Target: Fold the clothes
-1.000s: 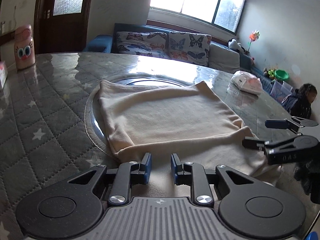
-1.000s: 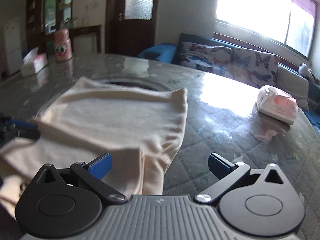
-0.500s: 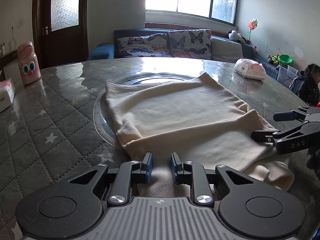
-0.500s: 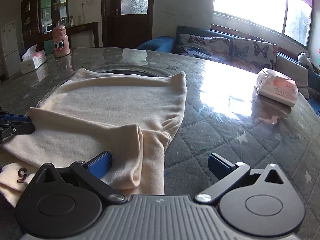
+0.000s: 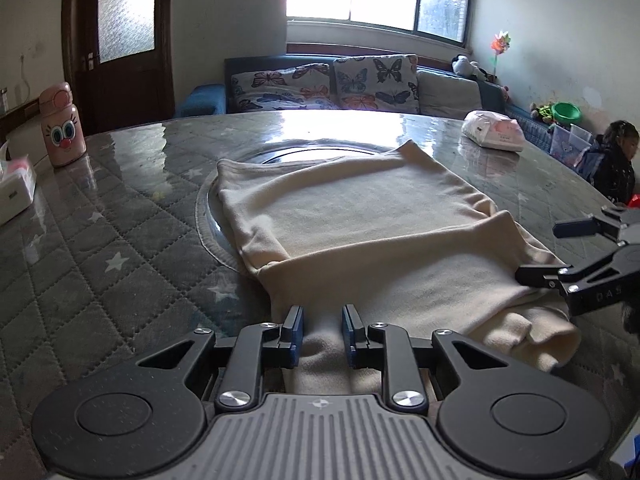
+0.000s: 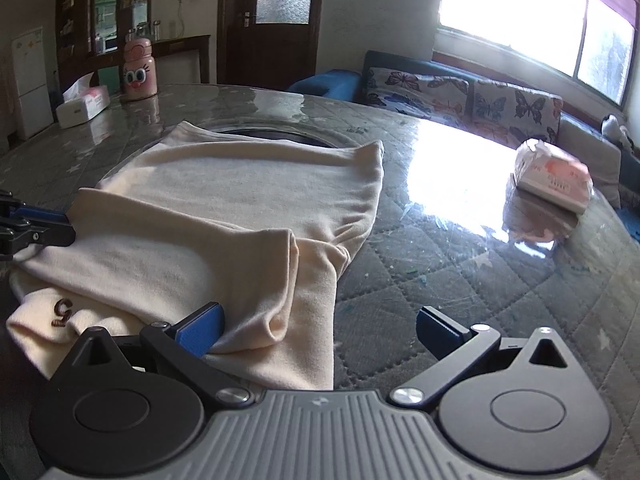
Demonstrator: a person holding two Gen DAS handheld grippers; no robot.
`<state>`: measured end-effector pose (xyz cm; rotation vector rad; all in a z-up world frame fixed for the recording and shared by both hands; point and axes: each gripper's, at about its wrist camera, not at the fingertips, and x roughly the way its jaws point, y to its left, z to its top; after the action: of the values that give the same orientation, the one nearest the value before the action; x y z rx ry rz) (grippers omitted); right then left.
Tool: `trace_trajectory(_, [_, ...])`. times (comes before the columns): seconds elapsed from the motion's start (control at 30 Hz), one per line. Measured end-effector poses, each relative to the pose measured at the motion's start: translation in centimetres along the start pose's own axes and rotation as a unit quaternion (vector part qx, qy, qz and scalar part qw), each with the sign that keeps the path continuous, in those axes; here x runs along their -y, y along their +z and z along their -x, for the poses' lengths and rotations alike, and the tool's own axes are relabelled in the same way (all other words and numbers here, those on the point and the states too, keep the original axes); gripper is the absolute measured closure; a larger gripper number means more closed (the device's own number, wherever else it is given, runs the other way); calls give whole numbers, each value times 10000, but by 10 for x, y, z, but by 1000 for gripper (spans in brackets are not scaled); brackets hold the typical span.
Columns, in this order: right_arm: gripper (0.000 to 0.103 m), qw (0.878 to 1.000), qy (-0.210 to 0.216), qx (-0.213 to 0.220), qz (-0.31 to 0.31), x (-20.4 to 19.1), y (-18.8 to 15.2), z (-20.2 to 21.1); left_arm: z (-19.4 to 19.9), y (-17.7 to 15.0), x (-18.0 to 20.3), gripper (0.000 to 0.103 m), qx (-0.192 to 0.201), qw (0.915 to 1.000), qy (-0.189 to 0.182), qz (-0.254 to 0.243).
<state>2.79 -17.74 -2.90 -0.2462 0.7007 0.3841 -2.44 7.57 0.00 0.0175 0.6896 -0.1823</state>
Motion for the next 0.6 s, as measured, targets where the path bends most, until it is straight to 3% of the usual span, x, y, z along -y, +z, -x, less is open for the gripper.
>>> trace_trajectory(0.13, [0,9998,17,35,206,-2,3,11,17,-3,-1,69,116,9996,-100,-257])
trace_trajectory(0.27, [0,9985,70,129,535,-3,4,26,38,-9,5,53,265,9967,-334,-694])
trace_trajectory(0.6, [0,9864,395,233,1581,-16,-8,63,46,-35,52,49,467,9699,-704,-2284])
